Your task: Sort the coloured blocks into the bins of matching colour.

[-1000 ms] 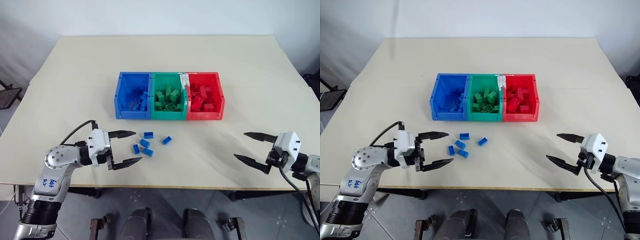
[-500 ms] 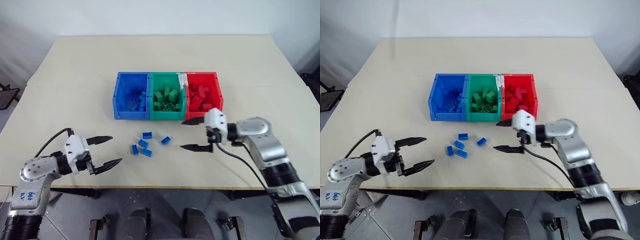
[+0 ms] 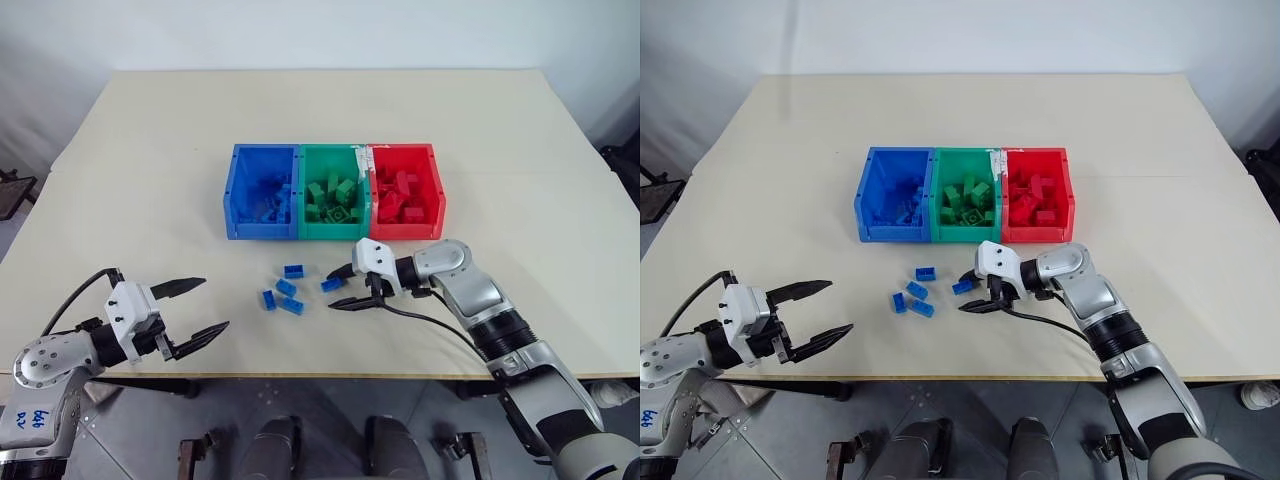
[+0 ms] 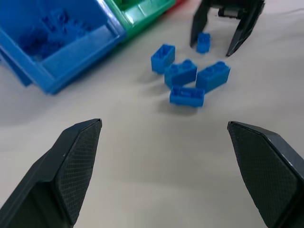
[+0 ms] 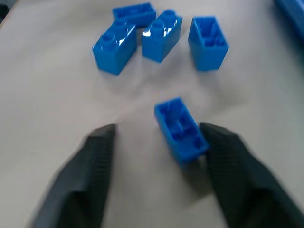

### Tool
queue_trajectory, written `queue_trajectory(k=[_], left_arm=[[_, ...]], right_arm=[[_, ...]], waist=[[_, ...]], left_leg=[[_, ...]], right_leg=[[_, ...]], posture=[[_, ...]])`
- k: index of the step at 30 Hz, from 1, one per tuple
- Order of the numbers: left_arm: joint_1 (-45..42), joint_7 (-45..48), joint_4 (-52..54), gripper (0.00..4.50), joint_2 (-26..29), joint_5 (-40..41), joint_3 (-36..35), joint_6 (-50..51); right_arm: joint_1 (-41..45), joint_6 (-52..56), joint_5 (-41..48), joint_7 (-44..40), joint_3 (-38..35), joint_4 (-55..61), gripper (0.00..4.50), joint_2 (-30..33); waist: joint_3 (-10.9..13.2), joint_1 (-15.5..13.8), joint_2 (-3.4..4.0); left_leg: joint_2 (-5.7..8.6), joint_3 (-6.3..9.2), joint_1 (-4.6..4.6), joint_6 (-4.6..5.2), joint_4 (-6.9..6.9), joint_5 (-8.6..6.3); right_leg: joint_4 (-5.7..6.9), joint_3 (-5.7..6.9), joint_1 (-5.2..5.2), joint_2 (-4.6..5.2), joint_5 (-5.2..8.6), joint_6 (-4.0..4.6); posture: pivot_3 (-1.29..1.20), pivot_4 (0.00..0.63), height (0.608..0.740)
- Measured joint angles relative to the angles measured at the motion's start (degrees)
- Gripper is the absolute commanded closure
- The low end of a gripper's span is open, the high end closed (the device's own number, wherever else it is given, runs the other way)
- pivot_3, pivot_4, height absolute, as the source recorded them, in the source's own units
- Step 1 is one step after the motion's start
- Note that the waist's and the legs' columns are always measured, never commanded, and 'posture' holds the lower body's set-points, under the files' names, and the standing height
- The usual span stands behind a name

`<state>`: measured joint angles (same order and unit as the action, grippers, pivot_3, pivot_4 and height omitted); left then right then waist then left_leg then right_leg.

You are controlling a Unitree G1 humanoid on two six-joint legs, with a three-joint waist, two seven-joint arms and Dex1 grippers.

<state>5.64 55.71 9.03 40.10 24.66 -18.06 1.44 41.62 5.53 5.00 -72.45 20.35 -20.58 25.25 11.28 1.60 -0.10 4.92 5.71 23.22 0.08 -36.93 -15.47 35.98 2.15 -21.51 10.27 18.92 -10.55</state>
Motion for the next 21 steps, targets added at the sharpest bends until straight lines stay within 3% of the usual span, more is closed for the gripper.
queue_trajectory(k=[4,9,12,16,21], left_arm=[[0.6,-0.8,1.2,0.0,-0.2,0.1,0.0,0.5],[1.4,-2.1,2.0,0.0,-1.2,0.8,0.0,1.2],[2.0,-4.2,2.9,0.0,-2.5,2.1,-1.5,2.4],[2.3,-7.5,4.0,0.0,-3.7,3.7,-4.6,3.9],[2.8,-8.7,4.1,0.0,-4.1,4.0,-5.1,4.5]], right_arm=[[0.0,-0.6,-0.4,0.3,-0.2,0.0,4.08,0.0],[-0.8,3.2,1.1,2.8,-1.8,2.0,4.07,-1.8],[-0.1,11.4,5.2,7.6,-5.6,5.8,4.07,-6.0],[8.3,17.5,5.8,18.6,-9.0,6.1,4.07,-14.0],[18.4,14.6,3.2,30.4,-9.9,-4.1,4.07,-22.9]], waist=[[0.0,0.0,0.0],[0.0,0.0,0.0],[0.0,0.1,0.0],[0.0,0.2,0.0],[0.0,0.5,0.0]], left_leg=[[-0.05,0.0,0.0,-0.02,0.0,-0.01],[-0.08,-0.01,0.0,-0.04,0.0,-0.03],[-0.22,-0.02,0.0,-0.13,-0.03,-0.08],[-0.67,-0.04,-0.02,-0.4,-0.07,-0.2],[-0.72,-0.04,-0.03,-0.55,-0.01,-0.26]], right_leg=[[0.0,0.0,-0.01,-0.03,0.01,0.02],[0.0,0.0,-0.02,-0.05,0.01,0.02],[-0.02,-0.01,-0.03,-0.17,0.01,0.06],[0.03,-0.03,-0.11,-0.64,-0.02,0.38],[0.42,-0.01,-0.39,-0.83,-0.01,0.65]], posture=[[0.0,0.15,0.74],[0.0,0.15,0.74],[0.0,0.15,0.74],[0.0,0.15,0.74],[0.0,0.15,0.74]])
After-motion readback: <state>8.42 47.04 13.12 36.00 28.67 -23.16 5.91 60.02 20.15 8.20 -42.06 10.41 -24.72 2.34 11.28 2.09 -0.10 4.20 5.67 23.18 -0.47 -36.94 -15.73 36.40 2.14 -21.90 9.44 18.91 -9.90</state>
